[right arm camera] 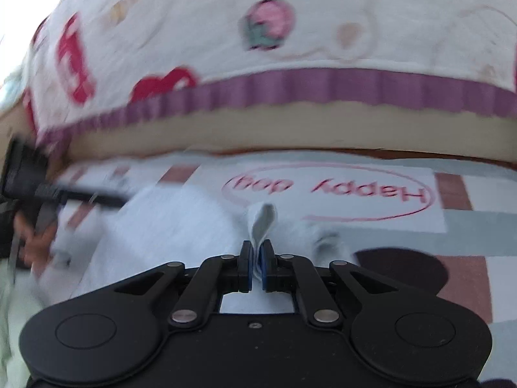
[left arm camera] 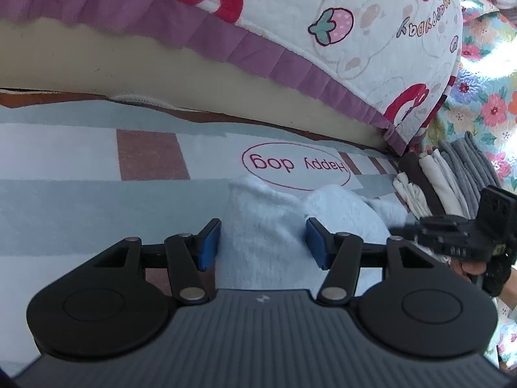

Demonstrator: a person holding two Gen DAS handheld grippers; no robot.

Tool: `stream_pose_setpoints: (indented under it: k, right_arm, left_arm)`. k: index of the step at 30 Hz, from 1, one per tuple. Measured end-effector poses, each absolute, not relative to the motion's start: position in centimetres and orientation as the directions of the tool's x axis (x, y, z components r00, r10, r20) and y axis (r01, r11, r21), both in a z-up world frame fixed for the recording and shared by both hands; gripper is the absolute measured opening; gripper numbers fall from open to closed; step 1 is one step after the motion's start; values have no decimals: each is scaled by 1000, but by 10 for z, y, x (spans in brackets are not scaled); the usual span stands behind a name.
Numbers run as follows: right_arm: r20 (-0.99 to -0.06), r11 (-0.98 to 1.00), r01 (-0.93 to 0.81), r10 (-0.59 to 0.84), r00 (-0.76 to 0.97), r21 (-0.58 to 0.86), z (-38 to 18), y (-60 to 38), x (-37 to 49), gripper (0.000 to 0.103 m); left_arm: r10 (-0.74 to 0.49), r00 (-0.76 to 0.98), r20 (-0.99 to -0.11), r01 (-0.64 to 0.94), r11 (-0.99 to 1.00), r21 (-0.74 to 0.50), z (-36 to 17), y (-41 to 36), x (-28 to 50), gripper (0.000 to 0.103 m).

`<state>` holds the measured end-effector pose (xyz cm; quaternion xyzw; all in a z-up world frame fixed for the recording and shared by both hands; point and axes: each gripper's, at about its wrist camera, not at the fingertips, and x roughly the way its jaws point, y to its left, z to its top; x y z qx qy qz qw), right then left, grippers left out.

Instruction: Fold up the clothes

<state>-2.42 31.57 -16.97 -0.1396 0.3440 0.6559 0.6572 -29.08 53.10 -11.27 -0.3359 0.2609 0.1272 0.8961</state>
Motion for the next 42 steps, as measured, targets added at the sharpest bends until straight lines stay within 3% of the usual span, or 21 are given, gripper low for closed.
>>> stream_pose_setpoints:
  k: [5, 9, 11, 12, 14, 27, 32, 34, 36, 37, 38, 42]
  right_arm:
    - [-703, 23, -985, 704, -106, 171, -168, 324, -43, 8]
    - [-685, 57, -994, 728, -20, 90, -158, 335, -37, 12]
    - [-692, 80, -995, 721, 12, 67, -158, 343, -32, 27]
    - [-692, 82, -995, 721, 20, 57, -159, 347, -30, 28]
    - [-699, 99, -994, 714, 42, 41, -162, 353, -25, 48]
    - [-771, 168, -965, 634, -52, 203, -192, 405, 5, 57]
    - [-817, 190, -963, 574, -51, 193, -194, 415, 12, 71]
    - [-806, 191, -957, 587, -68, 220, -195, 411, 14, 70]
    - [-781, 161, -958, 618, -89, 237, -196, 405, 12, 49]
    - [-761, 132, -969, 644, -76, 209, -193, 401, 8, 22]
    - [-740, 115, -977, 670, -56, 178, -189, 397, 2, 14]
    - [-621, 150, -982, 782, 47, 114, -164, 369, -18, 13]
  left_arm:
    - [55, 819, -572, -415, 745, -522, -114, 531, -290, 56]
    - [51, 818, -573, -420, 733, -534, -117, 534, -291, 58]
    - [48, 818, -574, -422, 728, -541, -118, 536, -291, 58]
    - [47, 818, -574, -422, 727, -542, -119, 536, -291, 58]
    - [44, 817, -574, -422, 724, -545, -119, 537, -291, 59]
    - [31, 816, -578, -426, 708, -564, -124, 540, -294, 60]
    - [28, 816, -578, -426, 704, -568, -125, 540, -295, 60]
    - [31, 814, -580, -427, 709, -561, -124, 540, -294, 60]
    - [34, 812, -583, -431, 709, -558, -123, 540, -294, 60]
    - [38, 810, -585, -434, 710, -555, -123, 540, -294, 60]
    - [41, 809, -587, -437, 710, -553, -123, 540, -294, 60]
    - [52, 806, -590, -446, 709, -546, -122, 540, -295, 61]
